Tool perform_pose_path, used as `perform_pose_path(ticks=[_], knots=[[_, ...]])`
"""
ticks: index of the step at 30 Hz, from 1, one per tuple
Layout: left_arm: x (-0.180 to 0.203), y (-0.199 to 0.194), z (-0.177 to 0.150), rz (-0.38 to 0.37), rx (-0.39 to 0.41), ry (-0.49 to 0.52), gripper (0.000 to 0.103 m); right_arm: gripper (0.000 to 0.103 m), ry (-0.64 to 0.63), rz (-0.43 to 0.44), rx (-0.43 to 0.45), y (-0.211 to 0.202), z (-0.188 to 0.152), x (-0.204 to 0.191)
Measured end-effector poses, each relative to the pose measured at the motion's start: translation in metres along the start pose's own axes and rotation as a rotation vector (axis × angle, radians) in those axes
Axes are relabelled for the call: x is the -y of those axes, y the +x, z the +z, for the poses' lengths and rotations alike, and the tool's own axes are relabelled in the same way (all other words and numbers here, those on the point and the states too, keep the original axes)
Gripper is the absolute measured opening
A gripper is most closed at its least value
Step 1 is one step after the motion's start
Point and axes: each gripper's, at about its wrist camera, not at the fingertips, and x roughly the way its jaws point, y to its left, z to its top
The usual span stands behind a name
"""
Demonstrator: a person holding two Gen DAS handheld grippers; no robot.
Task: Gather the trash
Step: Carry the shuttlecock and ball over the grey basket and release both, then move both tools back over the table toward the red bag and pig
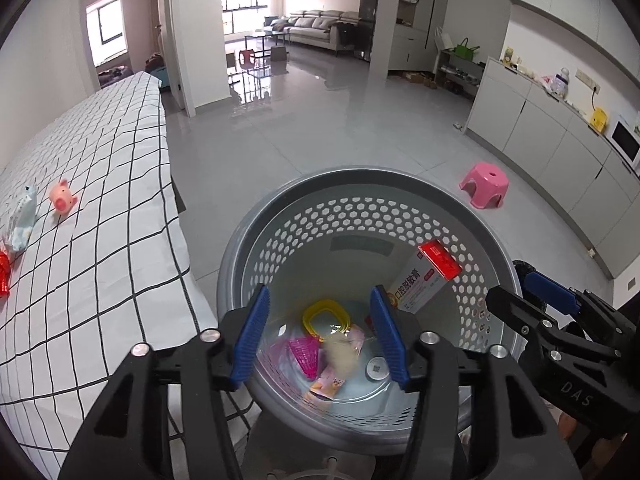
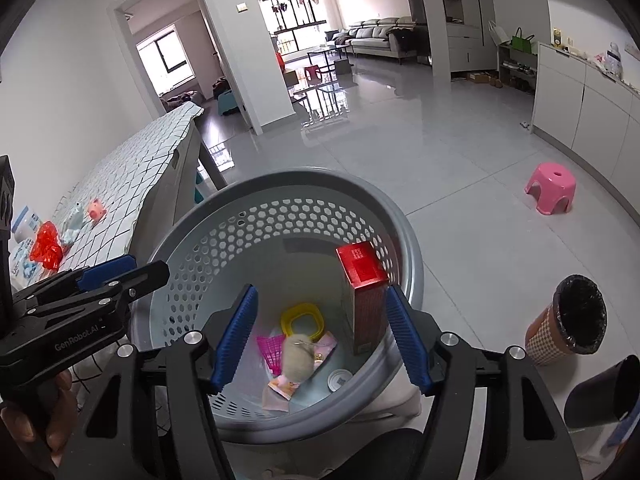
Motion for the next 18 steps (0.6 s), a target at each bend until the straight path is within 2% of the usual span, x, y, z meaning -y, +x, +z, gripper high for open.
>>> perform_pose_path(ticks=[8, 12, 18], knots=[[-0.007, -0.011, 0.0, 0.019, 0.03, -0.021, 0.066, 0.063, -0.013, 0.004, 0.01, -0.005, 0.001, -0.006], [-0.011, -0.022, 0.0, 0.041, 0.066, -0.03, 0.079, 0.065, -0.021, 0.008, 0.013, -0.006, 0.001, -0.011], [-0.032, -0.041, -0.001, 0.061, 0.108, -0.071, 0.087, 0.069, -0.058, 0.031, 0.025, -0.006, 0.005, -0.033]])
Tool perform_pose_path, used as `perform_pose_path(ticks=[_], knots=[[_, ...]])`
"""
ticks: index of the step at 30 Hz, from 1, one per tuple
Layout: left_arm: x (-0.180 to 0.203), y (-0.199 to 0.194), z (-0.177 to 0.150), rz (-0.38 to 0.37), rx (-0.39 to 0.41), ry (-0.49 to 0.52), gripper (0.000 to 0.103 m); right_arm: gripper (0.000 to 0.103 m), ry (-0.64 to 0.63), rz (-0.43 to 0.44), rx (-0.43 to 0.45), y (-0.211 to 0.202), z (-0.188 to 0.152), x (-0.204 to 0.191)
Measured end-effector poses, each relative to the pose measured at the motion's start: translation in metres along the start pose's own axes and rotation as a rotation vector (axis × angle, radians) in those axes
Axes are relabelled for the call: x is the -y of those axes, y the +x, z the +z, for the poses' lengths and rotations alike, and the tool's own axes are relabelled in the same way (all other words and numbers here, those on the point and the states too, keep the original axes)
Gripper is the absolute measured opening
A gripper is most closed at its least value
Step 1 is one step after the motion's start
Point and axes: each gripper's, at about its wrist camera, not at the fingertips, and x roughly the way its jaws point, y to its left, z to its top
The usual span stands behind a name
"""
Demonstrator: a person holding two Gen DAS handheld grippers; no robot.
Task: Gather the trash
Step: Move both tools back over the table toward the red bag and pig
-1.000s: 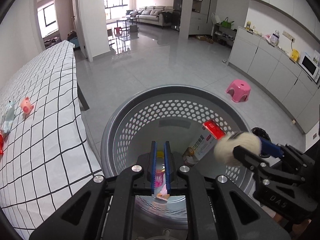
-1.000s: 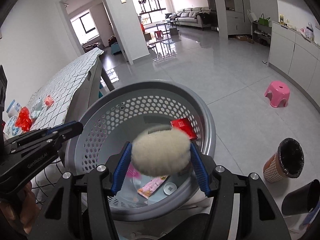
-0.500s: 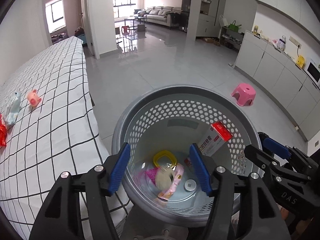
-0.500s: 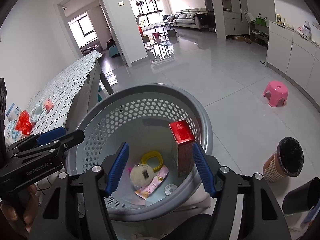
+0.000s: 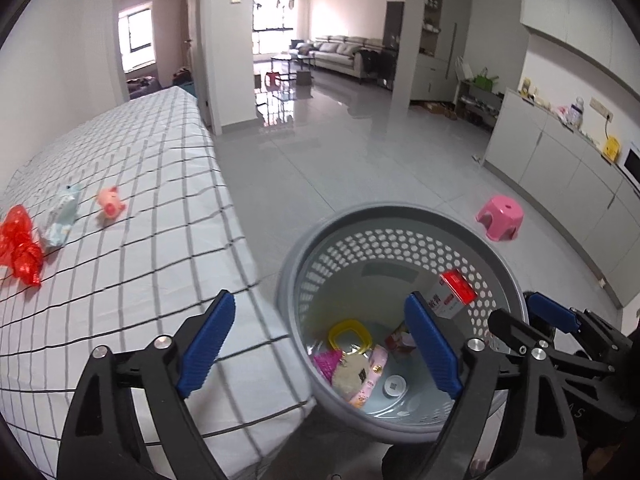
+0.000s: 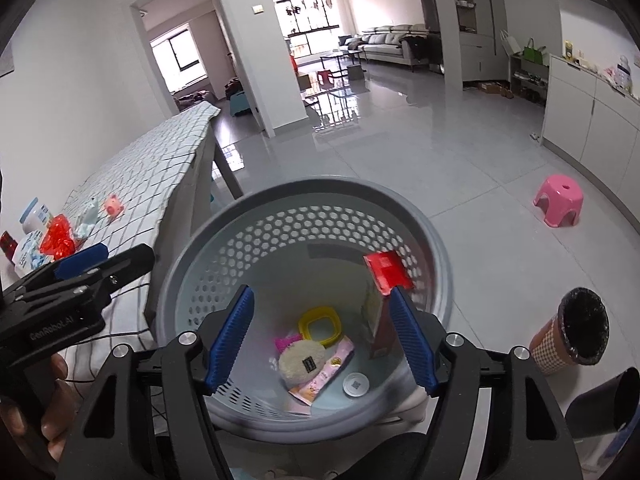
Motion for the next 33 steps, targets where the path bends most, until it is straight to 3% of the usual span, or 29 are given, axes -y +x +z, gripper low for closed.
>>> perform_pose_path(ticks=[4, 13, 26, 33], knots=[[-0.024, -0.016, 0.003, 0.034, 0.037, -0.047, 0.093, 0.07, -0.027, 0.023, 0.002, 0.004, 0.007, -0.02], [-0.093, -0.042, 0.0, 0.112, 0.085, -0.167, 0.095, 0.072, -0.12, 0.109, 0.014, 0.014, 0.024, -0.081], [-0.227, -0.073, -0.009, 0.333, 0.113, -0.356, 0.096, 0.075, -0.28, 0.276, -0.014, 0.046, 0.057, -0.202], [-0.289, -0.079, -0.014, 0.44, 0.105, -0.445, 0.096, 0.075, -0.353, 0.315, -0.036, 0.072, 0.077, -0.259]])
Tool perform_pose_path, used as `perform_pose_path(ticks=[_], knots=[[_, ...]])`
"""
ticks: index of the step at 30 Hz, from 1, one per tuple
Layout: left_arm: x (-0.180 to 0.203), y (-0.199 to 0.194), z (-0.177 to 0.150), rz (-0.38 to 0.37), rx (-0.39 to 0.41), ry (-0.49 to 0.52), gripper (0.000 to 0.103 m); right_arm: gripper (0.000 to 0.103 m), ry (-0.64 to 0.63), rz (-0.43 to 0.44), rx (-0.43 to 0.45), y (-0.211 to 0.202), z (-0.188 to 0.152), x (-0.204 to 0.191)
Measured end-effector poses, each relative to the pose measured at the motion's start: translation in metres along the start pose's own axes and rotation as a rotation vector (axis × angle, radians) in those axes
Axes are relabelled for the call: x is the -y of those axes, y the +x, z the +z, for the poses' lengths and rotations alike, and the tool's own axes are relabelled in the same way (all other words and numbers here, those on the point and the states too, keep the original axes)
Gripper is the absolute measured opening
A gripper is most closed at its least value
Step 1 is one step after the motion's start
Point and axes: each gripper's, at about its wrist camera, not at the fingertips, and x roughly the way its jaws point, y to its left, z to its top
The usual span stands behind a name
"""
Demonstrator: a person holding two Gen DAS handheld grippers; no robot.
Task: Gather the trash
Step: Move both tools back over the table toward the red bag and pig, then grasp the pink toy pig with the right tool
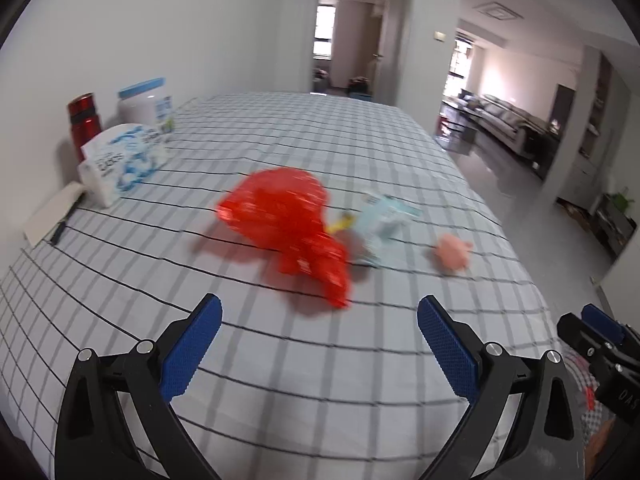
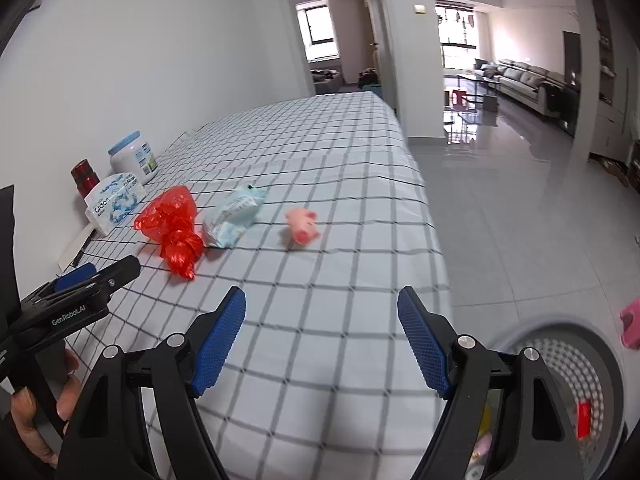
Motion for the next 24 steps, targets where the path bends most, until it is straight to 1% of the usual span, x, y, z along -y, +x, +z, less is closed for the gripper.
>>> perform_pose_path(ticks=[3, 8, 14, 24], knots=[[-0.013, 0.009, 0.009, 0.033, 0.006, -0.019, 0.096, 0.075, -0.021, 0.004, -0.017, 0.02, 0.013, -0.01], [-0.026, 0.028, 0.021, 0.056, 0.001, -0.049, 0.096, 0.075, -0.05, -0.022, -0.058, 0.061, 0.032, -0.02], [-0.028, 0.048, 0.027, 0.062, -0.013, -0.065, 0.096, 0.075, -0.039, -0.051, -0.118, 0.104, 0.044, -0.017], [-0.034, 0.064, 0.023, 0.052, -0.048, -0.088, 0.096, 0.075, -0.032, -0.1, -0.183, 0.147, 0.053, -0.013]])
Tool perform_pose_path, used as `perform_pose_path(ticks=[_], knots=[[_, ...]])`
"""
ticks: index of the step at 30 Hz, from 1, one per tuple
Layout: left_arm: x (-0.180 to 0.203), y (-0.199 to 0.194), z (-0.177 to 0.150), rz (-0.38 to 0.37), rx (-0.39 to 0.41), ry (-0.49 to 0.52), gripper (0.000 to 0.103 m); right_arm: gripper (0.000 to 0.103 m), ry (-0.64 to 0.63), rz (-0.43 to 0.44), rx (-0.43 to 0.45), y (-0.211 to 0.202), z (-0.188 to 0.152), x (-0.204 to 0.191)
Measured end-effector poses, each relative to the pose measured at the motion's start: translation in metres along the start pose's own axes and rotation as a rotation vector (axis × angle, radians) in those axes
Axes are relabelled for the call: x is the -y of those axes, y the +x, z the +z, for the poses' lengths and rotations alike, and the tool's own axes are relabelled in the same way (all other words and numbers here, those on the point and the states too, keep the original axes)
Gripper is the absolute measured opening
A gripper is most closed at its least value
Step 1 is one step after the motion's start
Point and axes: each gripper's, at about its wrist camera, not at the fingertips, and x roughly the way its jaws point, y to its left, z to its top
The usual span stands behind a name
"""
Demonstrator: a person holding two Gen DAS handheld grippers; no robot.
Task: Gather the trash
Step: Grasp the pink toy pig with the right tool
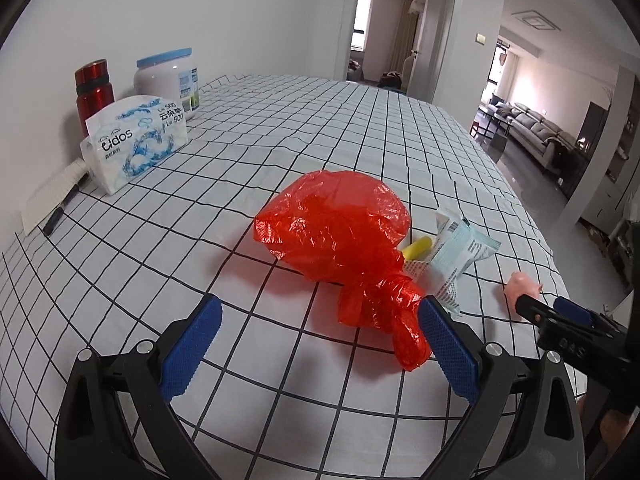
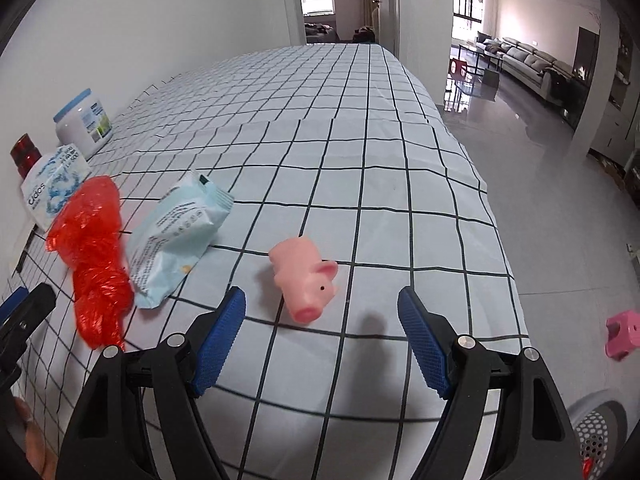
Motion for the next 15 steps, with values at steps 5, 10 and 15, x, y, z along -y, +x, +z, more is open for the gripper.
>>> perform_pose_path(ticks=[5, 10, 15], knots=[[0.0, 0.004, -0.003, -0.008, -0.01, 0.001, 0.096, 0.075, -0.013, -0.002, -0.011, 0.01, 0.002, -0.001], [0.003, 0.007, -0.005, -0.022, -0.026, 0.009, 0.096, 0.075, -0.017, -0.001, -0.024, 0.016, 0.004, -0.003], [0.005, 0.006, -0.006, -0.026, -0.025, 0.017, 0.096, 0.075, -0.008, -0.005, -0.037, 0.02, 0.004, -0.002]])
